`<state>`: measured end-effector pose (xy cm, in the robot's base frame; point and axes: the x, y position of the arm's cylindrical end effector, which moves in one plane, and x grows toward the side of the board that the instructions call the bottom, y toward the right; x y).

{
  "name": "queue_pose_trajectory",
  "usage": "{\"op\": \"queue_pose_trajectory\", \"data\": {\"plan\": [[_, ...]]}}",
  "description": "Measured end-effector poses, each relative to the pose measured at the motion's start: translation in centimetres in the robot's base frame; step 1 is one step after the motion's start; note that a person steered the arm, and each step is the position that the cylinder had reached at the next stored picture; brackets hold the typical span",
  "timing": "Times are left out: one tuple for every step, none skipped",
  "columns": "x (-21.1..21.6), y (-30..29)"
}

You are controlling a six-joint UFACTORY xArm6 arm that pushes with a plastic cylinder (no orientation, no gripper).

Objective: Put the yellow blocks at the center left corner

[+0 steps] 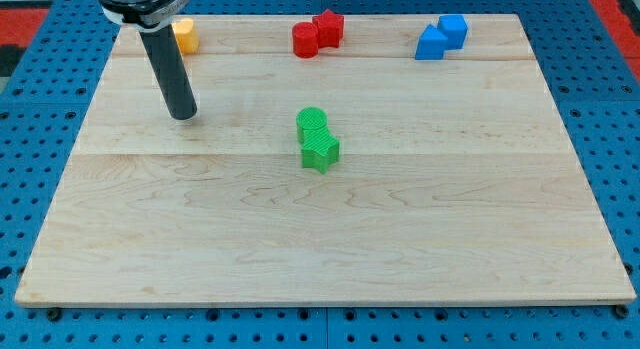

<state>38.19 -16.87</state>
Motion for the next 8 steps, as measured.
{"op": "queue_pose_trajectory", "data": {"plan": [[0.0,0.0],[-5.3,3.3],[-11.9,2.8],[-16.0,0.7],[-17.0,-0.3],[-16.2,-1.6],[-13.7,-1.7],[-10.2,-2.0]]}}
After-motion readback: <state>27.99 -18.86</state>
